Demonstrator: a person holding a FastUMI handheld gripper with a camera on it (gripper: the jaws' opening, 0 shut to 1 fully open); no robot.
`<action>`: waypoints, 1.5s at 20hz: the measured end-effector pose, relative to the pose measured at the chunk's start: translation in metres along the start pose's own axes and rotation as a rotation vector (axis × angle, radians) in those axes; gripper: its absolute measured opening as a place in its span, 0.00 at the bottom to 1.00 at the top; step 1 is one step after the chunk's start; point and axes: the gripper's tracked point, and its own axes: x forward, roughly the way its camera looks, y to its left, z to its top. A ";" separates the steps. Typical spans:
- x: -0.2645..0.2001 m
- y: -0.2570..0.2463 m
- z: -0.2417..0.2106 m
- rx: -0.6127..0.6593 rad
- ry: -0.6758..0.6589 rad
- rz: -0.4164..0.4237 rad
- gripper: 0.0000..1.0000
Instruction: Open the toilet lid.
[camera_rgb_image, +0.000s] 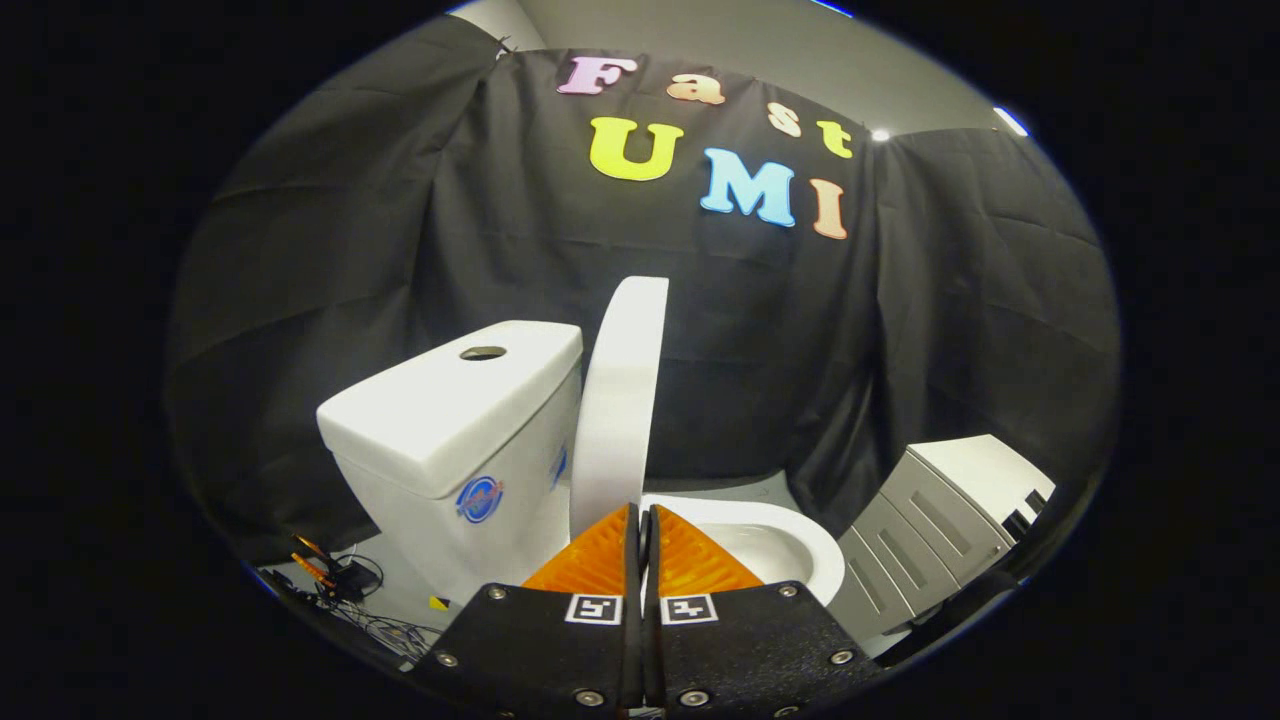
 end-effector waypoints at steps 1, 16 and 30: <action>0.001 0.006 0.000 -0.002 -0.004 0.012 0.00; 0.005 0.049 0.003 -0.025 -0.032 0.110 0.01; -0.059 -0.049 0.107 0.338 -0.241 0.277 0.95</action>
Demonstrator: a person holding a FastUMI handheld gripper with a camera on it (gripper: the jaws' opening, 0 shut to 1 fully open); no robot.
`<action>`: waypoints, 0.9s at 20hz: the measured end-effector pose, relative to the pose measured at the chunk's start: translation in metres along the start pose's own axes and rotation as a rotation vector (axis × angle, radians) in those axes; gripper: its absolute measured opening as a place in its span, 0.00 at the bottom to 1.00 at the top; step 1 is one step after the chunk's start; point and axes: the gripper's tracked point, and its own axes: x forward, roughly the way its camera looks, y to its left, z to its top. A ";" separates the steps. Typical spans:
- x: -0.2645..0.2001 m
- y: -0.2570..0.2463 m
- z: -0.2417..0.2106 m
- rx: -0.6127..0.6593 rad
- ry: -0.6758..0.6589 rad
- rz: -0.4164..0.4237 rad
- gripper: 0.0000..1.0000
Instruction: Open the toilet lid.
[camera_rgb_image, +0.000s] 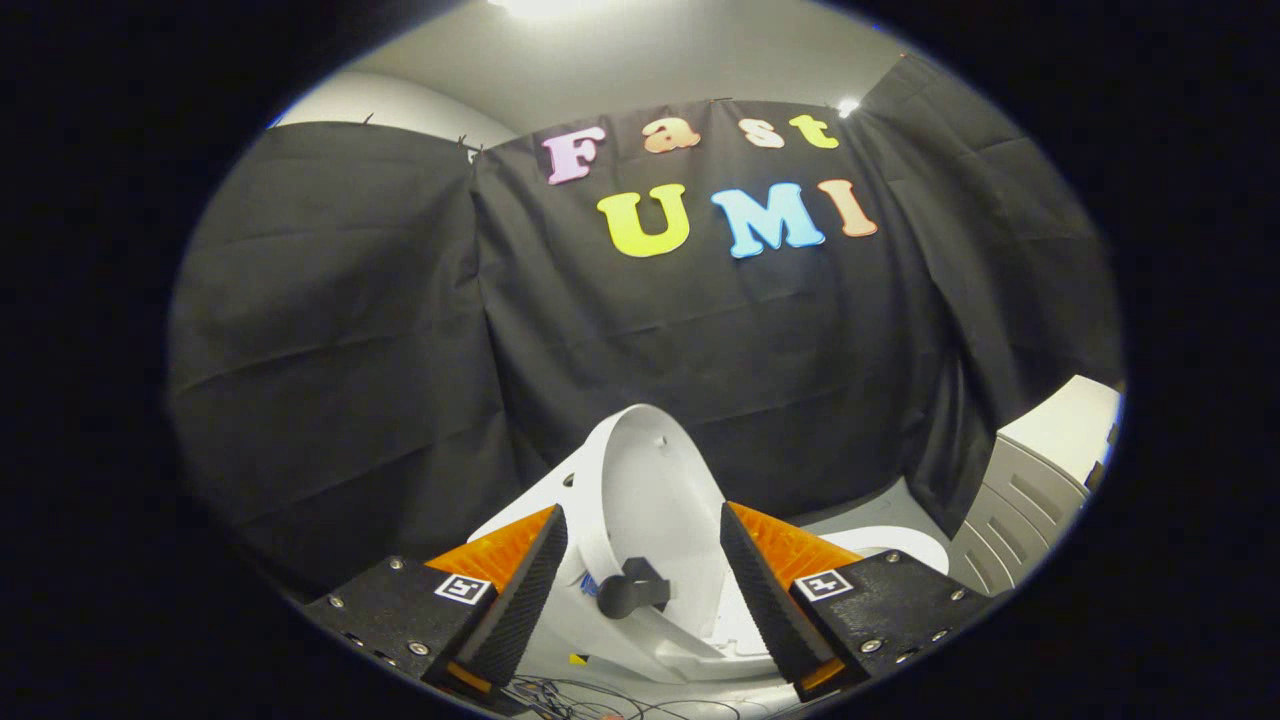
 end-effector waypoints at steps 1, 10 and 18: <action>-0.001 -0.011 0.019 -0.004 -0.035 -0.004 0.95; -0.022 -0.119 0.118 -0.131 -0.229 -0.027 0.96; -0.054 -0.245 0.120 -0.115 -0.245 -0.092 0.96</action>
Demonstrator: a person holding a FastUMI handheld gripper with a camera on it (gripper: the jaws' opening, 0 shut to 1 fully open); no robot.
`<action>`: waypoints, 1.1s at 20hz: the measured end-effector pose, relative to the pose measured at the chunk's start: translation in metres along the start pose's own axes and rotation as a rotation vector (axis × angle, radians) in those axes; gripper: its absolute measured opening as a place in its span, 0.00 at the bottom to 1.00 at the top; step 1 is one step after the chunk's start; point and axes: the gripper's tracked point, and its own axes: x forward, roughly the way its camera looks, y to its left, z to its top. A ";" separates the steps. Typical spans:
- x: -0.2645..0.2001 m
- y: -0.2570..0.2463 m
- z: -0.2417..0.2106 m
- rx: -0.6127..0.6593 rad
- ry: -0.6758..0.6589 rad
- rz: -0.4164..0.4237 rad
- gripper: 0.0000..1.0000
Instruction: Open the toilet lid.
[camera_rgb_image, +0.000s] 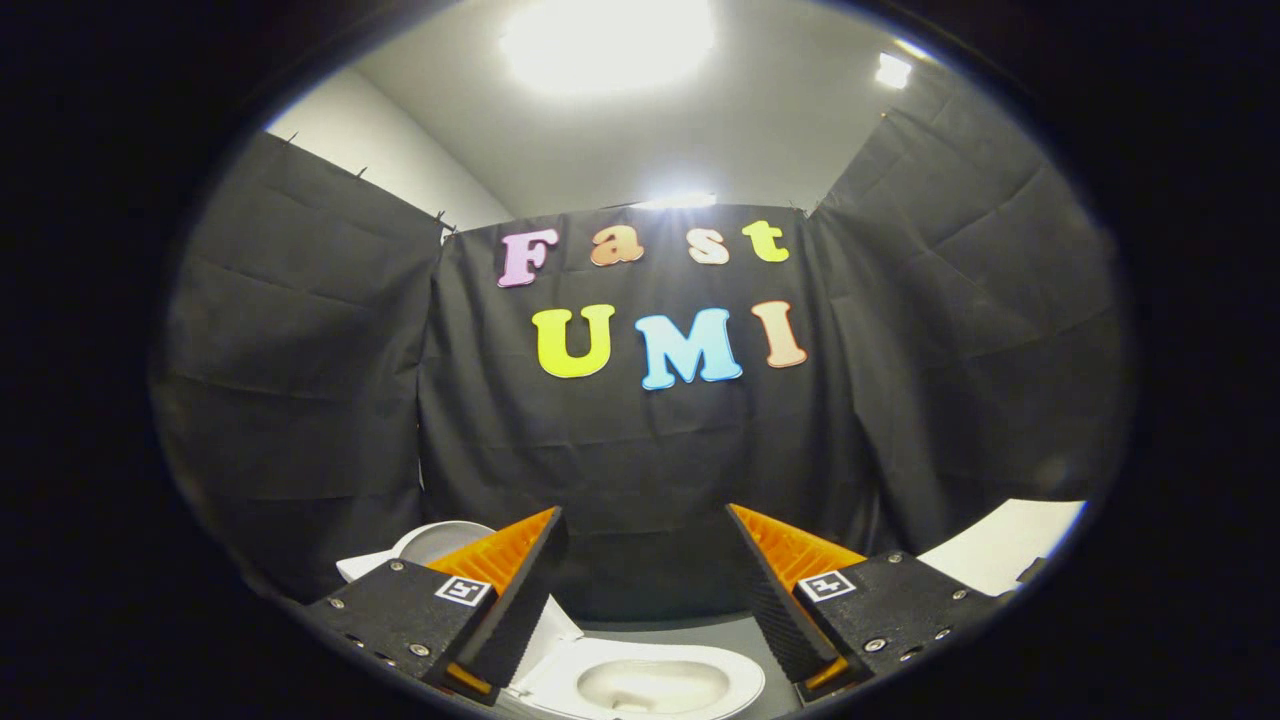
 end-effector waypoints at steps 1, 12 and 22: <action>-0.002 -0.014 0.000 0.008 0.001 -0.009 0.96; -0.018 -0.083 -0.019 -0.063 0.047 -0.052 0.96; -0.019 -0.086 -0.014 -0.130 0.050 -0.046 0.96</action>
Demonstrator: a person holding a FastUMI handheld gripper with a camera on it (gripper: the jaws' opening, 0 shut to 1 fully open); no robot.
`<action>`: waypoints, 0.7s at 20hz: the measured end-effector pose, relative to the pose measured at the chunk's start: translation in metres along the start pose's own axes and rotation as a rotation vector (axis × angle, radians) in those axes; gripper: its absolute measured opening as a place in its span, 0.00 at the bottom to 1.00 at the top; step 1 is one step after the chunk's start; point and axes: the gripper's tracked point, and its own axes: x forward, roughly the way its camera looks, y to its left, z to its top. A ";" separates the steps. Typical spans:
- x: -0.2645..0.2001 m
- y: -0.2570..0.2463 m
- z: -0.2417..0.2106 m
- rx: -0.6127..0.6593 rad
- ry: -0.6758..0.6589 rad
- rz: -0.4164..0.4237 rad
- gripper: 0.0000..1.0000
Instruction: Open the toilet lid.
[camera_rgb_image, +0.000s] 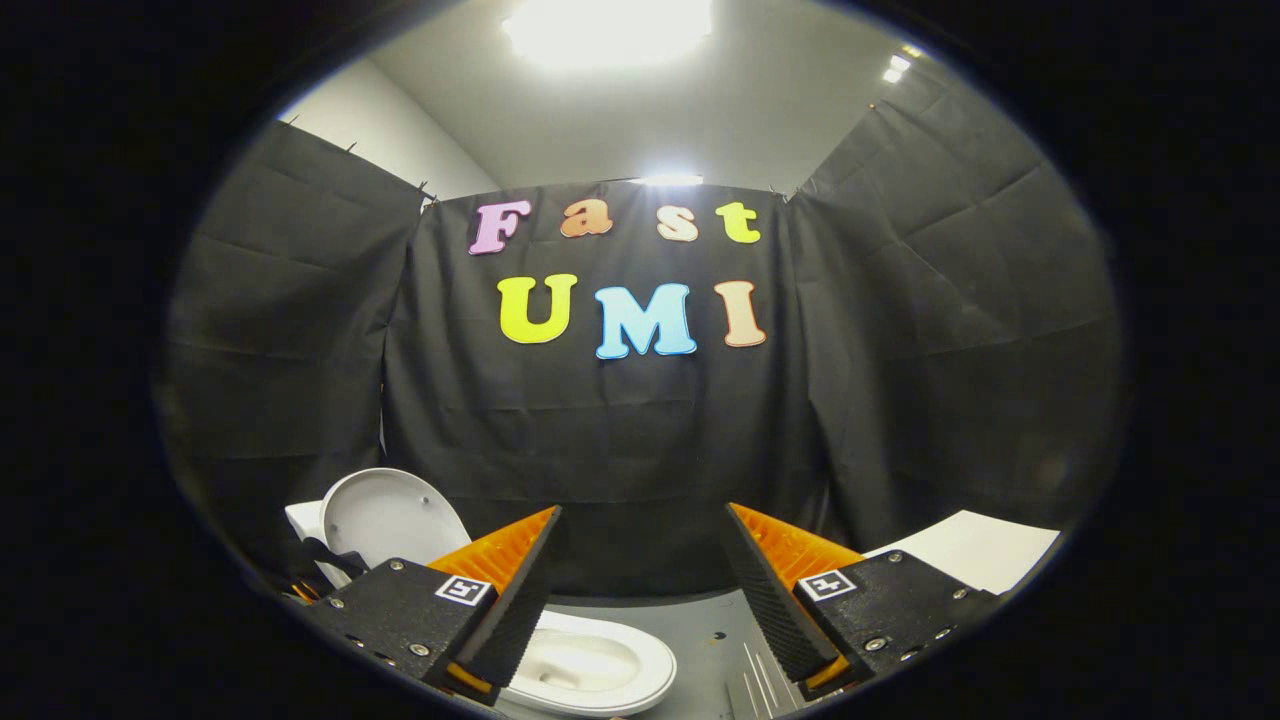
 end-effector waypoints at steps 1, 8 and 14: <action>-0.001 -0.003 -0.002 -0.013 0.002 -0.006 0.96; -0.011 -0.020 -0.015 -0.036 0.025 -0.034 0.96; -0.014 -0.008 -0.010 -0.073 0.019 -0.017 0.96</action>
